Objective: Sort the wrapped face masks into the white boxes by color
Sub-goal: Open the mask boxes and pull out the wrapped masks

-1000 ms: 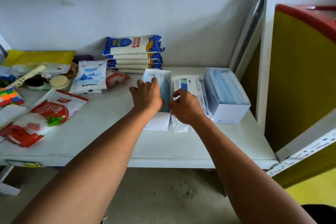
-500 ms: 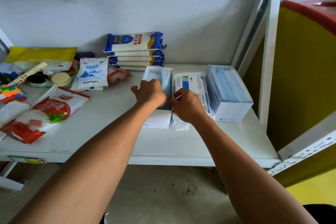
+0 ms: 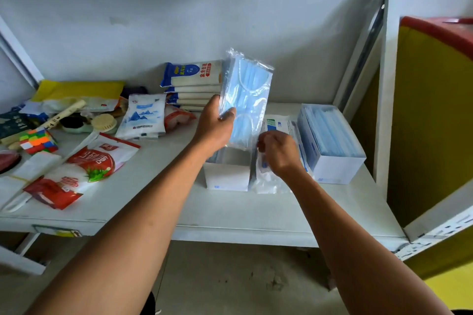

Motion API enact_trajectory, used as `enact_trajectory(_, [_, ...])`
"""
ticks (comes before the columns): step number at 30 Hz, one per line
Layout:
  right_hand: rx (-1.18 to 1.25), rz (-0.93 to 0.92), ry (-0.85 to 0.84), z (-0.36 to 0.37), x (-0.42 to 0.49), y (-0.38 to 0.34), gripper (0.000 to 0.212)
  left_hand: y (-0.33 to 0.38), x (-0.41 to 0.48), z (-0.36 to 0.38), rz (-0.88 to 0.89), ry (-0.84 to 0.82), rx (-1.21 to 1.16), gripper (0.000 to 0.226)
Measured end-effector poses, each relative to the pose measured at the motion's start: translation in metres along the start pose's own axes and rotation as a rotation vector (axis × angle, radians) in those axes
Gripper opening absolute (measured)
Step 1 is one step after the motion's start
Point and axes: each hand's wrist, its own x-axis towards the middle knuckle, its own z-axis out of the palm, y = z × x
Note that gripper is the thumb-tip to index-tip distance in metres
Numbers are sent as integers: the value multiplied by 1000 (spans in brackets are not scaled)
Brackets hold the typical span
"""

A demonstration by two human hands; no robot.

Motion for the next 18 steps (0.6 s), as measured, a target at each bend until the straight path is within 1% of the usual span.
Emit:
enact_trajectory(1, [210,37,83,-2,0,-4,25,-1,-3,3,2,-19,-14,42])
enact_trajectory(2, [384,75,130,-6,1,-7,22,-1,-5,5,3,-32,-47,46])
enact_trajectory(3, [502,104,120,-9,2,-10,18,0,-8,8,14,-29,-77,49])
enact_trajectory(4, [567,114,72,-13,3,-12,16,2,-9,11,9,-32,-107,50])
enact_trajectory(5, [584,106,25,-14,5,-12,17,3,-10,14,3,-28,-145,47])
enact_trajectory(6, [583,77,-3,-15,8,-13,21,3,-8,18,2,-32,-191,39])
enact_trajectory(8, [595,14,-16,-15,10,-15,23,1,-6,26,14,-36,-256,17])
enact_trajectory(9, [609,-10,-4,-15,10,-15,21,0,-6,28,15,-38,-269,15])
enact_trajectory(10, [626,-25,10,-15,10,-14,20,-1,-6,30,12,-41,-280,14])
enact_trajectory(12, [647,-34,19,-16,10,-12,24,1,-6,31,11,-58,-301,23])
enact_trajectory(14, [651,-32,20,-17,12,-9,29,4,-6,30,-7,-111,-288,29])
enact_trajectory(16, [649,-31,21,-17,14,-7,28,2,-3,29,-18,-137,-268,43])
enact_trajectory(18, [642,-40,13,-16,14,-8,22,-1,-3,28,-21,-150,-296,35])
